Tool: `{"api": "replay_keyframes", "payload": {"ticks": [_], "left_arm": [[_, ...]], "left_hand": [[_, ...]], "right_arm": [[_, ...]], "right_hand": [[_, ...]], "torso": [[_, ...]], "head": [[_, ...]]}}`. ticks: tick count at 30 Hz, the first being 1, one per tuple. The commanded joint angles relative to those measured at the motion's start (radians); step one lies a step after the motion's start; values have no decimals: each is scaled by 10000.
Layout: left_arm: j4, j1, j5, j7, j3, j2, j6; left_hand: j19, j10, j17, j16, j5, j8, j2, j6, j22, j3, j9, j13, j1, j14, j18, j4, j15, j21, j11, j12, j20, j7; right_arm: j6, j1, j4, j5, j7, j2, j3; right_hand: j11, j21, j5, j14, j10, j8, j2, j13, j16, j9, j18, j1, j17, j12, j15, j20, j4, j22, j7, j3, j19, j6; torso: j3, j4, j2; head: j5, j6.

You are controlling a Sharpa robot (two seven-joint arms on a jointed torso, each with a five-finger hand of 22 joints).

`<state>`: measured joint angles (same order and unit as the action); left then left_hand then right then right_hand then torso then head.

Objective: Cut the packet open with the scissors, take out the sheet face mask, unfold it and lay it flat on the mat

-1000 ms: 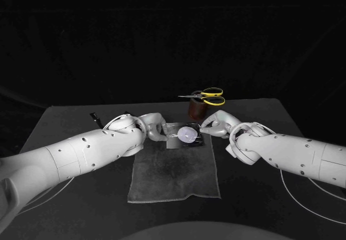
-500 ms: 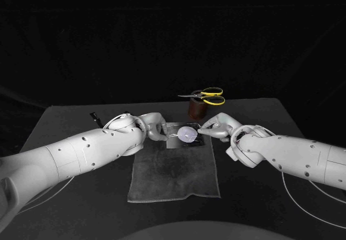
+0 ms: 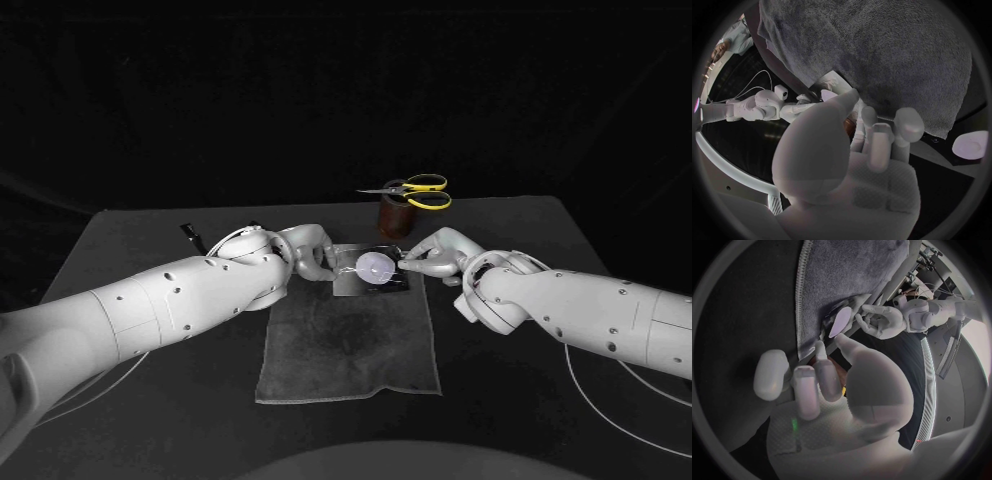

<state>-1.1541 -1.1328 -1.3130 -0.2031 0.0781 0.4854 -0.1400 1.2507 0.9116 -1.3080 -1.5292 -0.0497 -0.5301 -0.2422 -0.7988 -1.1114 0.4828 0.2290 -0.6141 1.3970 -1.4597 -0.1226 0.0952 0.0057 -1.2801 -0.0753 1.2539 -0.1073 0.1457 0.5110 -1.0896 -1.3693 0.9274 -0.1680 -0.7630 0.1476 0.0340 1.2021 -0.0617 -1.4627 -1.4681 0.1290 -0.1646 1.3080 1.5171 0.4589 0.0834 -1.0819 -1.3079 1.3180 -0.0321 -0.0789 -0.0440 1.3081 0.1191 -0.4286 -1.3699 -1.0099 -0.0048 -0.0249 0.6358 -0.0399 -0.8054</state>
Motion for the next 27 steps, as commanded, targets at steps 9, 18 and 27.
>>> {"api": "replay_keyframes", "payload": {"ticks": [9,18,27], "left_arm": [[-25,111,-52,-295,83,15,687],[-39,111,-49,-304,83,21,729],[-53,111,-35,-322,83,39,782]], "left_hand": [[68,56,-232,-40,17,15,51,1,-5,-41,-13,-7,-78,-209,144,8,40,-64,11,59,11,44],[65,74,-238,-42,17,11,78,-6,-7,-47,-17,-46,-83,-211,144,26,44,-67,7,90,8,48],[65,74,-238,-42,17,11,78,-6,-7,-47,-17,-46,-83,-211,144,26,44,-67,7,90,8,48]], "right_arm": [[-382,100,74,219,-151,166,-2],[-349,110,26,192,14,231,-3],[100,111,-17,-66,489,245,-4]], "right_hand": [[28,-47,-60,-849,-289,-63,4,1128,-10,-35,68,-234,-1995,-32,35,-2,40,746,21,55,47,9],[33,-33,-49,-864,-312,-59,79,1189,34,-68,62,-463,-2042,67,42,-9,102,765,26,41,36,-47],[-76,210,88,-946,-497,100,377,1537,222,-108,12,-1238,-2252,659,-41,41,532,919,-102,-273,-116,-448]], "torso": [[10,-5,7],[8,-3,6],[10,-8,4]], "head": [[32,-7],[40,-30],[54,-39]]}}
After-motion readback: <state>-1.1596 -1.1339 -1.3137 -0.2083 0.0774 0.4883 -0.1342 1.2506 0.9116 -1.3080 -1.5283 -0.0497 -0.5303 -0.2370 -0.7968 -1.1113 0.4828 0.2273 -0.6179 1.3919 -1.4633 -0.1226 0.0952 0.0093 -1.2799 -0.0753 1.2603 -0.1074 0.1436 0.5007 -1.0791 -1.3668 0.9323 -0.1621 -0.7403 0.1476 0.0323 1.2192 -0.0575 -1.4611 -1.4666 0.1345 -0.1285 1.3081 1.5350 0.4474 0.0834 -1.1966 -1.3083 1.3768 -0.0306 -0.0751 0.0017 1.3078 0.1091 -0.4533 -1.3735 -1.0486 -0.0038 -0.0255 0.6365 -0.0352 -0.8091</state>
